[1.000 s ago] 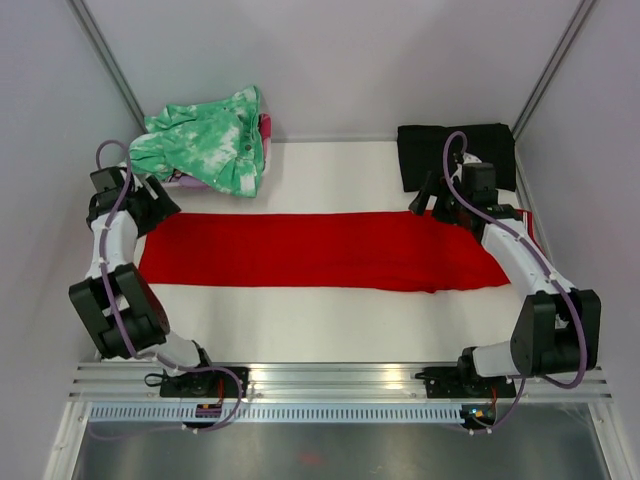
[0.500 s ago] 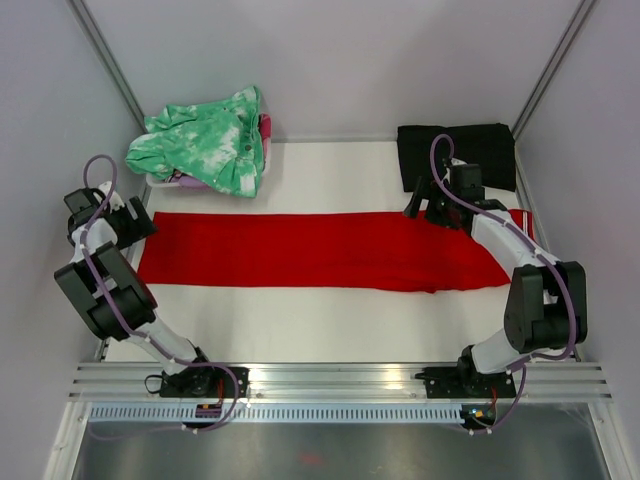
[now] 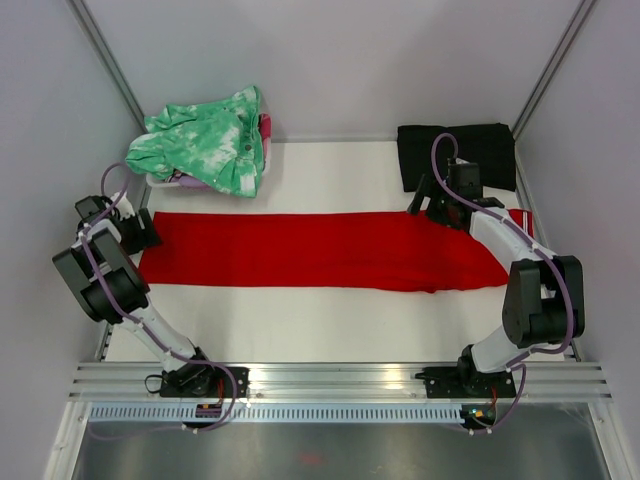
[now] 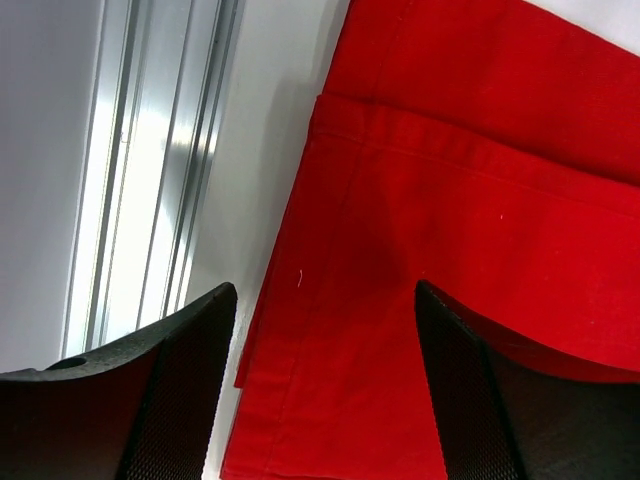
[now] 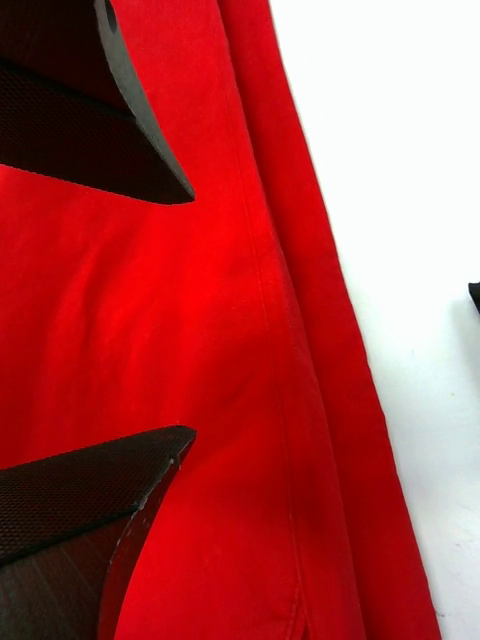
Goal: Fold and stack the trousers
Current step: Fold the trousers
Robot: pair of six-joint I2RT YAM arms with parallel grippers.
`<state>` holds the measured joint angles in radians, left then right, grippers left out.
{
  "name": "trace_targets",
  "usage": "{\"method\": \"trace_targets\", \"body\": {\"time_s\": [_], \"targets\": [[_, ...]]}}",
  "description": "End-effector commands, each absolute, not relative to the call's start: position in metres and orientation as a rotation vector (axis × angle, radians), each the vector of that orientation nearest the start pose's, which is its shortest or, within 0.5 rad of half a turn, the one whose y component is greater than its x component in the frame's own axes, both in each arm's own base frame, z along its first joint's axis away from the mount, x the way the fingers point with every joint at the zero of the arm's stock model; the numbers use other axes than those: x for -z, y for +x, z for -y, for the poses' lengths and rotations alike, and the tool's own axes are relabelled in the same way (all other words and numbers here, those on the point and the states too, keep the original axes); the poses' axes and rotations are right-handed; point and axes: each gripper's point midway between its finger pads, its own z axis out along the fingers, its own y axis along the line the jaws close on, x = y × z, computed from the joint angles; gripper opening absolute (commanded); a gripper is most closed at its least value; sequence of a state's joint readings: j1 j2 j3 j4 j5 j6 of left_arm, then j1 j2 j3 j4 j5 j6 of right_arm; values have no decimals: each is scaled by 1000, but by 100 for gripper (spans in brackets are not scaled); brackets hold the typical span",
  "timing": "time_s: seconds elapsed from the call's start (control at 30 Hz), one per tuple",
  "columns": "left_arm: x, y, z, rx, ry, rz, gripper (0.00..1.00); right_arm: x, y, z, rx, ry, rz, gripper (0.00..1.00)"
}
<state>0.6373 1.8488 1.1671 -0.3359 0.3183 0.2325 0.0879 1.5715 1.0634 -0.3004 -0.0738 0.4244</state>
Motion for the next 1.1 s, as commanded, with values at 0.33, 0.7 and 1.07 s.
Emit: {"method": "trace_targets", "body": {"time_s": [0.33, 0.7, 1.07], "targets": [[3, 372, -191, 111, -255, -2554, 63, -134, 406, -58, -295, 434, -2281, 98], [-9, 368, -199, 92, -349, -2641, 17, -122, 390, -73, -358, 432, -2296, 98], [-127, 365, -184, 3, -391, -2426, 2, -106, 356, -184, -516, 84, -2342, 98]]}}
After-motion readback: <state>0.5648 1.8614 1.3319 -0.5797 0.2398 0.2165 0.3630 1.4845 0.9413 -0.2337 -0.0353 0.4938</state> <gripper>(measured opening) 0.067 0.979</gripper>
